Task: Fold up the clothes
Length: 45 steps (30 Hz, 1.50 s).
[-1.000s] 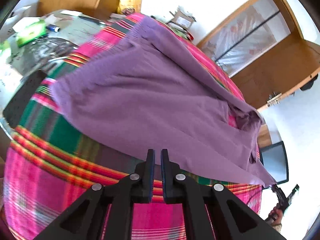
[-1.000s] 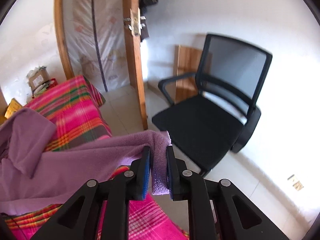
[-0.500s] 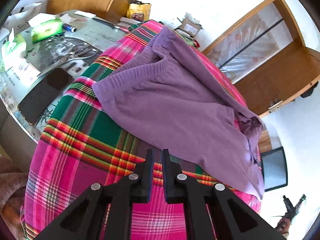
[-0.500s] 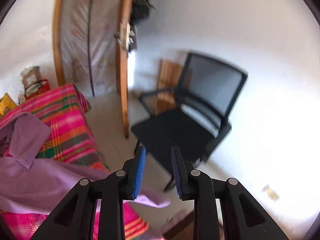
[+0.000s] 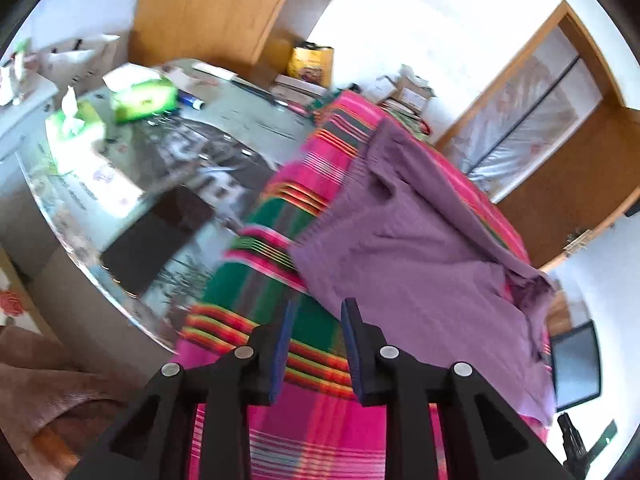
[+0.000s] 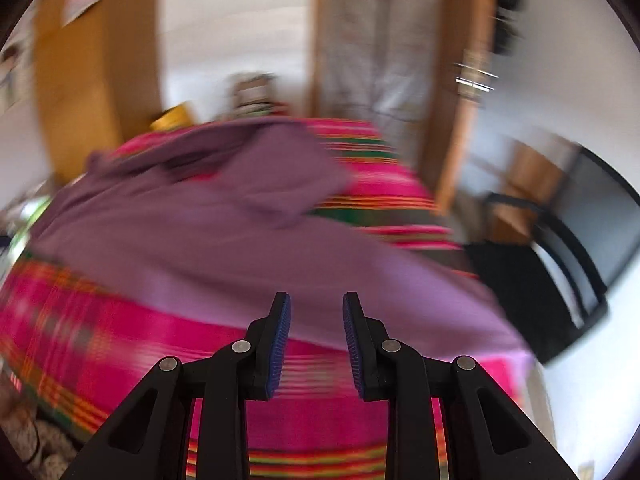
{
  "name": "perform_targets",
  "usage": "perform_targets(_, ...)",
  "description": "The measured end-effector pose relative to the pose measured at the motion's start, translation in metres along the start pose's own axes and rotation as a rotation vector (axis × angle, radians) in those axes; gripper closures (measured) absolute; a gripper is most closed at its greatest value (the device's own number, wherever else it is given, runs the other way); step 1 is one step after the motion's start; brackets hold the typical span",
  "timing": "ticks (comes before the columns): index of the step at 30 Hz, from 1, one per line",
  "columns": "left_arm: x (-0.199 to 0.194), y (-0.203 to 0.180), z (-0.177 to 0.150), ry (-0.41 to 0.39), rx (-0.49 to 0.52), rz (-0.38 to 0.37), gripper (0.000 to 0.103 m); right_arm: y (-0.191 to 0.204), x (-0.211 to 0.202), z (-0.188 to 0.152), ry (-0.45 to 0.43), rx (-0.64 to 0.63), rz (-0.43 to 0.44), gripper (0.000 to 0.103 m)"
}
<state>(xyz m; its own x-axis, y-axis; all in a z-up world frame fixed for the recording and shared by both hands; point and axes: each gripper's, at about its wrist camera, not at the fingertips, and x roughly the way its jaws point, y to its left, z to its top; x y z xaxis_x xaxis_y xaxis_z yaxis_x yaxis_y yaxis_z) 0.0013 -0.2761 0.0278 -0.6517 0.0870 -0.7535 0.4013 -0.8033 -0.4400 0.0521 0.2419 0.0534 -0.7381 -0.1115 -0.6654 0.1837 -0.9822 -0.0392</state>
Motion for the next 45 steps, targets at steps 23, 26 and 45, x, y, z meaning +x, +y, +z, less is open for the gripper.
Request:
perform_targets(23, 0.067, 0.01, 0.029, 0.128, -0.172, -0.104, 0.076, 0.16, 0.085, 0.01, 0.077, -0.416, 0.233, 0.064)
perform_targets(26, 0.064, 0.004, 0.035, 0.099, -0.152, -0.106, 0.09, 0.16, 0.09, 0.014, 0.079, -0.427, 0.239, 0.065)
perform_targets(45, 0.066, -0.019, 0.066, 0.058, -0.181, -0.148, 0.093, 0.148, 0.09, 0.037, 0.061, -0.341, 0.292, 0.096)
